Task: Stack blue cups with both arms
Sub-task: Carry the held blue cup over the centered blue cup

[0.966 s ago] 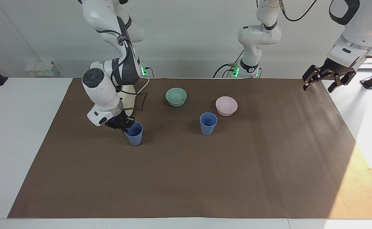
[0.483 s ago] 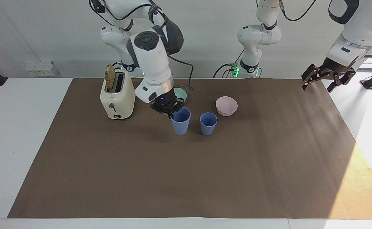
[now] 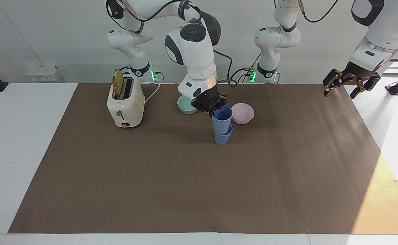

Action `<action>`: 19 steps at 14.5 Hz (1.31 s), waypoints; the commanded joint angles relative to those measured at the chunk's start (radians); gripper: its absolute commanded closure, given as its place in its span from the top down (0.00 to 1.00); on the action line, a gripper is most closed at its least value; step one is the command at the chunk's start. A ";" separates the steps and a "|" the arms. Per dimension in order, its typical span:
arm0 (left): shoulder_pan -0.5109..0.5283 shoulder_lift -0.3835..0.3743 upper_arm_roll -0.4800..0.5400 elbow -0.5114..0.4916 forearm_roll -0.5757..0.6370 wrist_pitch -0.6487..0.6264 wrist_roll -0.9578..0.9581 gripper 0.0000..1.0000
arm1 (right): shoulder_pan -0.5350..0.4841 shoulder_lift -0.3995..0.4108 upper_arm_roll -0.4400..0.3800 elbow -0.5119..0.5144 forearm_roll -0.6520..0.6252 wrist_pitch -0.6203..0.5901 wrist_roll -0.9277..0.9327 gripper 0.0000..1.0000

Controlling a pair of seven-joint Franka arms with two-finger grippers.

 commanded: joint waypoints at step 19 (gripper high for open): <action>0.011 -0.005 -0.009 0.011 0.015 -0.020 0.002 1.00 | 0.020 0.022 0.012 -0.117 0.031 0.075 0.022 0.99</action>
